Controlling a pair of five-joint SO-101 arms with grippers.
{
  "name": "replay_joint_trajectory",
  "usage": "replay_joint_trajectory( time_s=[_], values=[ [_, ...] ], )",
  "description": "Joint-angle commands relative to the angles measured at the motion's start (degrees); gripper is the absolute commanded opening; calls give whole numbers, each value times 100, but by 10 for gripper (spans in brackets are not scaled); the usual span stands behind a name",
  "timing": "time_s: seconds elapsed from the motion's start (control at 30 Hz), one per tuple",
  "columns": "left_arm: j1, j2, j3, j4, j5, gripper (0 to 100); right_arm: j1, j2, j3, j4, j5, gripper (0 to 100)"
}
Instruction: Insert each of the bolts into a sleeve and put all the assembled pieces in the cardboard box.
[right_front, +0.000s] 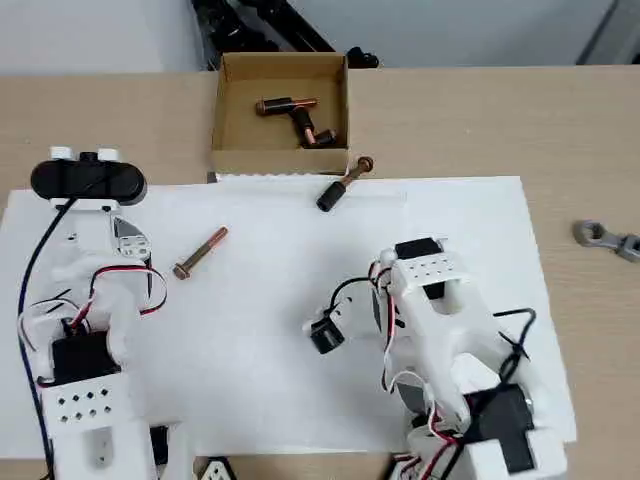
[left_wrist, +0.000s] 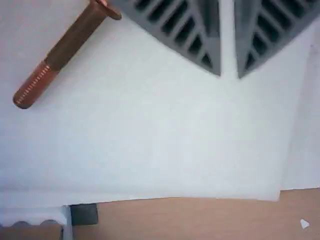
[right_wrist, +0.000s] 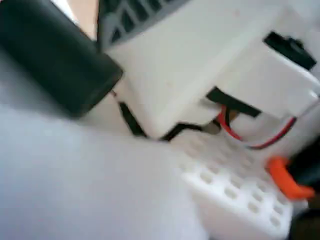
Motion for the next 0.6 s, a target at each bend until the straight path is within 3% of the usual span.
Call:
replay_joint_trajectory(
  time_s=[0.0,0.13,0.43,0.57],
  values=[
    [26,18,-251,-9,-35,6,-593,207,-9,66,123,353],
    [26,18,-251,9,-44,6,-734,171,-9,57,88,353],
    [26,18,-286,0,-44,6,66,198,53,40,123,348],
    [26,18,-295,9,-44,6,338,207,202,31,360,243]
  ],
)
